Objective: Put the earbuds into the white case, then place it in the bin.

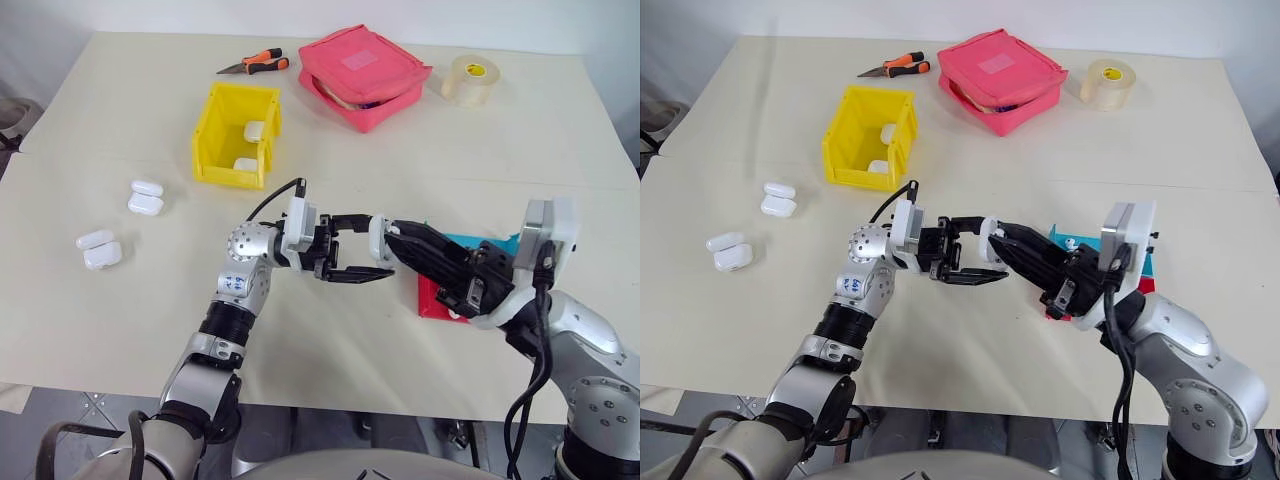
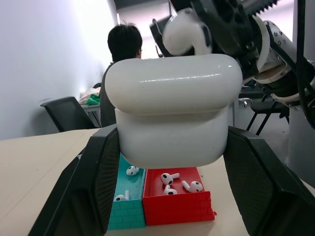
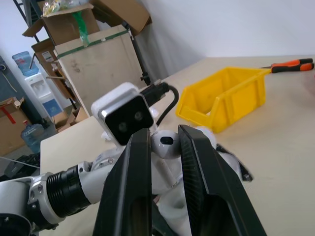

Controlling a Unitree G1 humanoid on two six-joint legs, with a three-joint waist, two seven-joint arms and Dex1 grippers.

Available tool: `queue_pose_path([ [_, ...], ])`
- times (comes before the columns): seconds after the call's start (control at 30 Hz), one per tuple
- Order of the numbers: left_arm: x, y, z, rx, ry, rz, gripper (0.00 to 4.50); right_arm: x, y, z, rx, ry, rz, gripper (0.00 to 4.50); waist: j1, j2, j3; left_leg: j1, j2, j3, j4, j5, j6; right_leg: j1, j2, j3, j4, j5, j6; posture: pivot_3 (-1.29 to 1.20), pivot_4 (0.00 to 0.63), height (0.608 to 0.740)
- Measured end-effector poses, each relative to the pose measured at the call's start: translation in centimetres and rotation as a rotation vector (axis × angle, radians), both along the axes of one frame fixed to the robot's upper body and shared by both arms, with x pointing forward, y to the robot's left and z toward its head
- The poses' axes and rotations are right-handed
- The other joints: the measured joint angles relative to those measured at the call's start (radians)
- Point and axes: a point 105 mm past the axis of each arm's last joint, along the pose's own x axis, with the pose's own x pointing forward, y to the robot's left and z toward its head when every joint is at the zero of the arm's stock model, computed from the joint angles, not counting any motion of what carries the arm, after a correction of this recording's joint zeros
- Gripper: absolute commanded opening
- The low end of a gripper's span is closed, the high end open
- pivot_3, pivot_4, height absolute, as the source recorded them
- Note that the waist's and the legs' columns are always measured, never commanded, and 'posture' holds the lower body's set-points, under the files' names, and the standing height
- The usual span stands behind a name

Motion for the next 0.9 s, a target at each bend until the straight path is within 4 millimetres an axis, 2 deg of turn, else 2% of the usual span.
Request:
queue_pose_path([
  [0.27, 0.0, 0.0, 0.2, 0.000, 0.033, 0.002, 2.78, 0.2, -0.2, -1.0, 0.005, -0.022, -0.034, 0.43, 0.000, 0.000, 0.000, 0.000, 0.000, 0.000, 0.000, 0.000, 0.000, 0.000, 0.000, 0.000, 0.000, 0.000, 0.000, 0.00, 0.150, 0.740],
  [0.47, -0.5, 0.0, -0.2, 0.012, 0.068, -0.004, 2.78, -0.4, -0.3, -1.9, 0.003, -0.031, -0.030, 0.43, 0.000, 0.000, 0.000, 0.000, 0.000, 0.000, 0.000, 0.000, 0.000, 0.000, 0.000, 0.000, 0.000, 0.000, 0.000, 0.00, 0.150, 0.740],
  [0.9, -0.5, 0.0, -0.5, 0.023, 0.086, 0.005, 2.78, -0.1, -1.2, -2.8, -0.106, -0.047, -0.019, 0.43, 0.000, 0.000, 0.000, 0.001, 0.000, 0.000, 0.000, 0.000, 0.000, 0.000, 0.000, 0.000, 0.000, 0.000, 0.000, 0.00, 0.150, 0.740],
])
